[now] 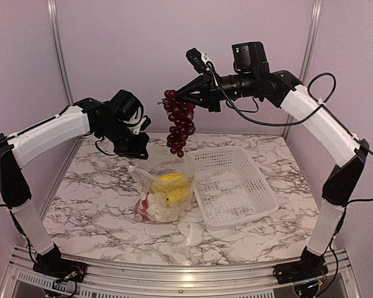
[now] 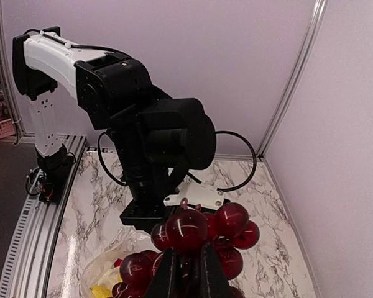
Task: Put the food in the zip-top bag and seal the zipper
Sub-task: Place the fake fruit in the zipper food storage bag.
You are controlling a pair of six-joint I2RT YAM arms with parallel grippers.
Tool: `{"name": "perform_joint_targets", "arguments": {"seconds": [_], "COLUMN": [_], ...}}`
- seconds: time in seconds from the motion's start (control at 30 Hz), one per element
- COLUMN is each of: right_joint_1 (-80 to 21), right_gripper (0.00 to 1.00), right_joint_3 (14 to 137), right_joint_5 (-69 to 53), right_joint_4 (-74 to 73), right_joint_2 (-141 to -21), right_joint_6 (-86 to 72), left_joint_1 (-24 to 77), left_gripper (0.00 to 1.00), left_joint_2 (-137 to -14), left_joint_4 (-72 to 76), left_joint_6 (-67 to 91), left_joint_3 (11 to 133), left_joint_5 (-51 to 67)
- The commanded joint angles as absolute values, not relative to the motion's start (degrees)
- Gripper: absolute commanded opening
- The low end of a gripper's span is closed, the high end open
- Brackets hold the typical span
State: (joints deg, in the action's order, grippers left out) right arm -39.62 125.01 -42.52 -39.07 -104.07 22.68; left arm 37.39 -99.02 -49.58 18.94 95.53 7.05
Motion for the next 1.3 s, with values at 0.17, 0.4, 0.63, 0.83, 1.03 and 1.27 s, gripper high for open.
{"name": "perform_joint_targets", "arguments": {"seconds": [0.17, 0.4, 0.63, 0.83, 1.03, 1.27], "right_joint_1": [-43.5, -43.5, -52.4, -55.9, -56.2, -55.2], "right_gripper": [0.0, 0.0, 0.0, 0.0, 0.03, 0.0], "right_joint_3": [116.7, 112.8, 114.9, 121.3, 123.8, 119.7], "right_joint_5": [-40.7, -35.8, -29.1, -25.4, -22.0, -20.3], "right_joint_4": [-37.9, -43.4, -50.6, -52.2, -52.5, -49.3], "right_joint_2": [-105.5, -101.8, -108.1, -117.4, -120.0, -113.0], "right_joint_6": [27.1, 35.1, 45.1, 44.0, 40.3, 38.1], "left_joint_1": [37.1, 37.1, 37.1, 37.1, 37.1, 37.0], "left_gripper": [0.0, 0.0, 0.0, 0.0, 0.0, 0.0], "left_joint_2": [-97.4, -96.6, -95.1, -94.0, -93.8, -94.6], "left_joint_4": [-49.6, -49.7, -49.6, -49.3, -49.0, -49.0], "left_joint_6": [19.1, 19.0, 19.0, 19.2, 19.0, 18.0], "left_joint_3": [95.5, 94.7, 94.0, 94.5, 95.0, 94.6], "left_joint_5": [6.8, 6.9, 7.8, 9.1, 10.3, 9.6]}}
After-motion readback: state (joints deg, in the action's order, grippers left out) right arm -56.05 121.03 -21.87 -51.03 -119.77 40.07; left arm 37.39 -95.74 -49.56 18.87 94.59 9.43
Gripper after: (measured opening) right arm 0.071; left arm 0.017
